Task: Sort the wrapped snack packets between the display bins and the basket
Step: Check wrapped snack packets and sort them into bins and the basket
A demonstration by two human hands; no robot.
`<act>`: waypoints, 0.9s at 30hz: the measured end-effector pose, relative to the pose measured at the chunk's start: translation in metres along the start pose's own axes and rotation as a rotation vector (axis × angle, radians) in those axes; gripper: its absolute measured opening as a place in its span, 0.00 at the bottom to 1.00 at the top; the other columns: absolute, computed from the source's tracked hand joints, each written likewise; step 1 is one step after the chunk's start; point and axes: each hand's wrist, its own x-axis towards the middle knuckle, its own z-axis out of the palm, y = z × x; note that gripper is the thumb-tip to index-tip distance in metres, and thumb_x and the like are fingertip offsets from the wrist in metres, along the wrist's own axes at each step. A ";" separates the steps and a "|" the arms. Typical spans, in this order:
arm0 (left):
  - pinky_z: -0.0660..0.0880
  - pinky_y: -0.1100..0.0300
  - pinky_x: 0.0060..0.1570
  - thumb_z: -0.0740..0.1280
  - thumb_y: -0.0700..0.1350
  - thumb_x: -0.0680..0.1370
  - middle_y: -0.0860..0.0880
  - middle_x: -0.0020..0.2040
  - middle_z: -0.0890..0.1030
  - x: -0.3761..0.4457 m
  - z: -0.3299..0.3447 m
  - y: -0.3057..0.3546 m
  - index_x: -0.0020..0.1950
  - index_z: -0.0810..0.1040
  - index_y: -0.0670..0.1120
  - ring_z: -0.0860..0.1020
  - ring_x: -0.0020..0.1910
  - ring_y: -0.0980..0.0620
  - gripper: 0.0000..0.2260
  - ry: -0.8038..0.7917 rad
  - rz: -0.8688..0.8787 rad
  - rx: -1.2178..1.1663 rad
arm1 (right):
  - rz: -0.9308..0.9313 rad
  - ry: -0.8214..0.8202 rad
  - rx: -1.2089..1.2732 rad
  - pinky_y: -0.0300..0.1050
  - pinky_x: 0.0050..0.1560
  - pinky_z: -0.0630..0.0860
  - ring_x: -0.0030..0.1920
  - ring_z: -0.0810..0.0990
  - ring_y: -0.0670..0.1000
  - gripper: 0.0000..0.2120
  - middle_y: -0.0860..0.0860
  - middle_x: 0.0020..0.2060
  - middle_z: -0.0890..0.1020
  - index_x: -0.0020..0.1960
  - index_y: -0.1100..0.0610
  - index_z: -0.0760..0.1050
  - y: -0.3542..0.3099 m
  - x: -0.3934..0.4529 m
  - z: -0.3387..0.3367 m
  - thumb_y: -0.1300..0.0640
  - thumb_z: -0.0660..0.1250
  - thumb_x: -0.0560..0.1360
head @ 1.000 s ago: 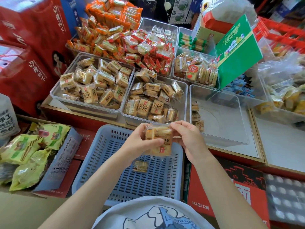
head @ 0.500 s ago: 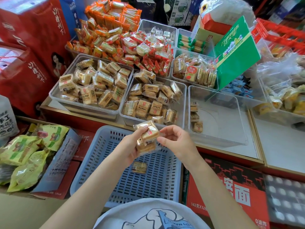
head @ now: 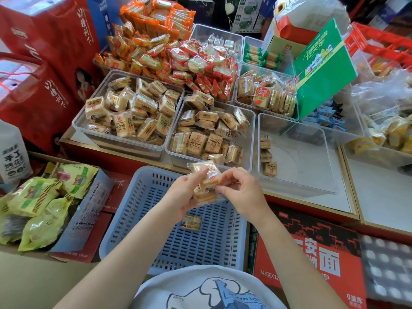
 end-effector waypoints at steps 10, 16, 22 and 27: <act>0.84 0.47 0.47 0.65 0.45 0.84 0.43 0.60 0.81 0.005 -0.023 -0.006 0.64 0.71 0.48 0.84 0.52 0.46 0.09 0.202 0.105 0.137 | 0.031 0.112 -0.001 0.37 0.53 0.76 0.50 0.80 0.43 0.08 0.46 0.48 0.82 0.44 0.51 0.77 -0.006 0.004 -0.012 0.61 0.73 0.77; 0.81 0.58 0.41 0.71 0.49 0.80 0.46 0.60 0.81 0.005 -0.036 0.004 0.68 0.68 0.50 0.82 0.56 0.49 0.19 0.177 0.244 0.244 | 0.099 -0.036 0.003 0.47 0.52 0.79 0.49 0.81 0.54 0.05 0.56 0.46 0.82 0.46 0.54 0.75 -0.012 0.005 -0.017 0.59 0.68 0.80; 0.84 0.52 0.47 0.74 0.52 0.77 0.45 0.58 0.81 0.005 -0.041 0.006 0.63 0.71 0.51 0.83 0.54 0.49 0.18 0.206 0.260 0.266 | 0.101 -0.097 -0.007 0.40 0.50 0.79 0.48 0.81 0.53 0.03 0.55 0.46 0.83 0.48 0.56 0.76 -0.014 0.007 -0.021 0.61 0.68 0.80; 0.81 0.63 0.41 0.77 0.66 0.62 0.48 0.56 0.82 -0.007 -0.036 0.012 0.60 0.70 0.58 0.84 0.51 0.55 0.32 0.057 0.373 0.346 | 0.092 -0.144 0.001 0.40 0.51 0.79 0.47 0.82 0.52 0.03 0.55 0.46 0.83 0.48 0.57 0.77 -0.016 0.008 -0.020 0.62 0.69 0.80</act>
